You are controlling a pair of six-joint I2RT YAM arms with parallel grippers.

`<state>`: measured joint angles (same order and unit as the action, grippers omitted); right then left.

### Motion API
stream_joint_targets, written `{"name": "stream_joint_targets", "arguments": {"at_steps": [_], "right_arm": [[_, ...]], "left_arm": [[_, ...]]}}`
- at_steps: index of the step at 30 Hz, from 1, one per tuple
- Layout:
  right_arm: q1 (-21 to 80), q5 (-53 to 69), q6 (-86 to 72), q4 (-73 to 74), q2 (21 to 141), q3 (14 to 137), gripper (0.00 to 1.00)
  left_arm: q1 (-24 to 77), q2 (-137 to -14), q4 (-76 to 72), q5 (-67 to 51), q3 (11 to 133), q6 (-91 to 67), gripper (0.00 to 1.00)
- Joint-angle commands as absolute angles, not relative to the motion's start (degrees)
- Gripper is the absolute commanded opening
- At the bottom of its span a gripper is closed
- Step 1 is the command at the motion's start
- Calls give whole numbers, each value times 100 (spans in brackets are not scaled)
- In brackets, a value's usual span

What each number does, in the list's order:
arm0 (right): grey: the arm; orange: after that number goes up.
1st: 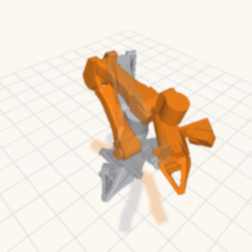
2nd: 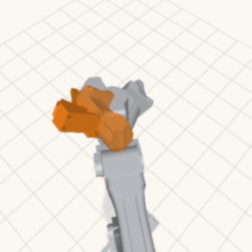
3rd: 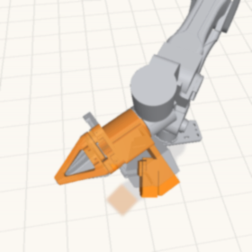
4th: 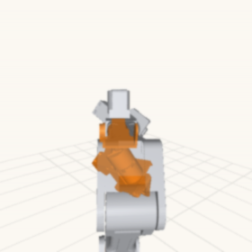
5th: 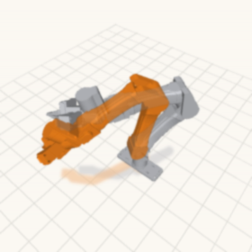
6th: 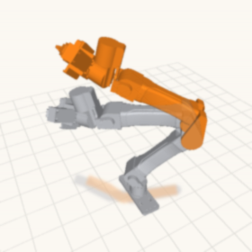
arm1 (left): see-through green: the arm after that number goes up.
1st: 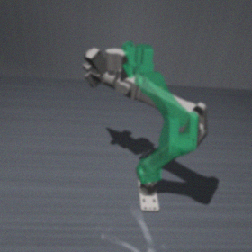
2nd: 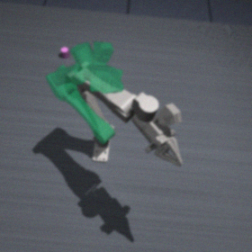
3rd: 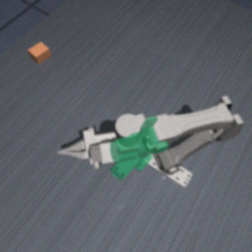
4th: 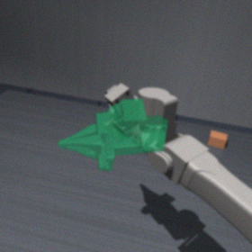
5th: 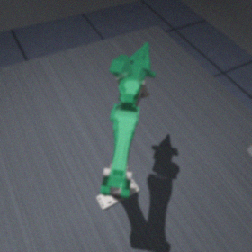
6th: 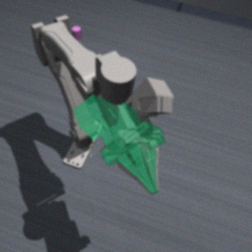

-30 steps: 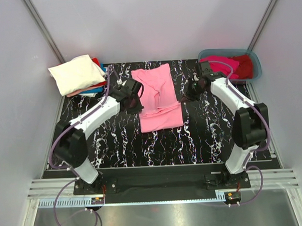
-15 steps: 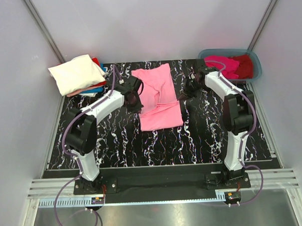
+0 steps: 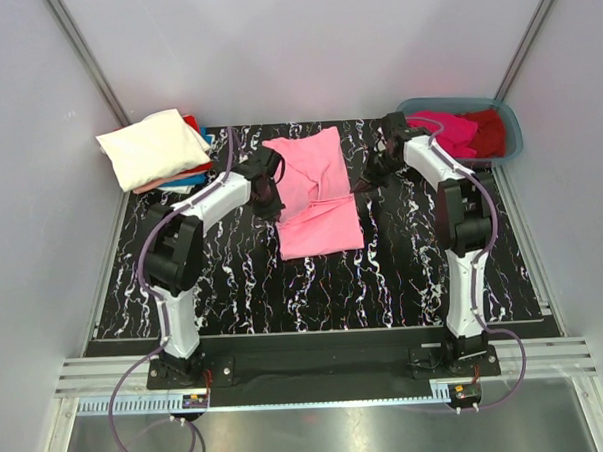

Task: Fold and stack the t-shirts
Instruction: Fold the tshirt

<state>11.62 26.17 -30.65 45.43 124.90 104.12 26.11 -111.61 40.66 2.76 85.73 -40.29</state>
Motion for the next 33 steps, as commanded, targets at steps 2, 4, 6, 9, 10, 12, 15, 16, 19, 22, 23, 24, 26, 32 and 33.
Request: {"name": "stream_joint_targets", "arguments": {"at_steps": [2, 4, 6, 9, 10, 12, 15, 16, 19, 22, 23, 24, 26, 32, 33], "right_arm": [[1099, 2777, -2988, 4623, 12770, 10889, 0], [1099, 2821, -2988, 4684, 12946, 11003, 0], [1090, 2856, -2980, 4763, 13112, 11153, 0], [1064, 2856, -3006, 4808, 13288, 11329, 8], [1046, 2848, -3015, 4825, 13333, 11407, 16], [976, 2848, -3076, 4886, 13534, 11767, 40], [792, 2987, -3330, 5219, 13981, 12654, 38], [765, 2988, -3392, 5334, 14079, 12926, 38], [686, 2848, -3428, 5721, 14151, 13692, 49], [712, 2523, -3261, 5600, 13450, 13213, 51], [712, 2488, -3252, 5390, 13160, 12340, 50], [729, 2487, -3261, 4822, 12531, 11826, 50], [808, 2697, -3392, 3821, 11747, 10358, 46], [1239, 3331, -3085, 3200, 11391, 8931, 38], [1283, 3357, -3068, 3121, 11365, 8782, 35]], "left_arm": [[2496, -11381, 4078, 211, 8964, -3815, 0], [2470, -11496, 4104, 176, 9052, -3788, 0], [2435, -11592, 4096, 150, 9096, -3779, 0], [2338, -11829, 4148, 79, 9412, -3674, 11], [2312, -11908, 4296, 36, 9570, -3552, 16], [2198, -12258, 4578, 140, 10246, -3455, 34], [1969, -12881, 5254, 150, 11502, -3244, 44], [1899, -13050, 5647, 106, 11949, -3139, 45], [1670, -13395, 6291, 53, 13077, -3024, 47], [1652, -12694, 5786, 132, 12221, -2971, 49], [1687, -12422, 5513, 88, 11738, -2953, 49], [1714, -11871, 5267, 36, 11333, -2979, 49], [1766, -11271, 4686, 35, 10199, -3049, 49], [2214, -10346, 3578, -431, 8220, -3366, 47], [2302, -10258, 3377, -439, 8070, -3445, 47]]}}
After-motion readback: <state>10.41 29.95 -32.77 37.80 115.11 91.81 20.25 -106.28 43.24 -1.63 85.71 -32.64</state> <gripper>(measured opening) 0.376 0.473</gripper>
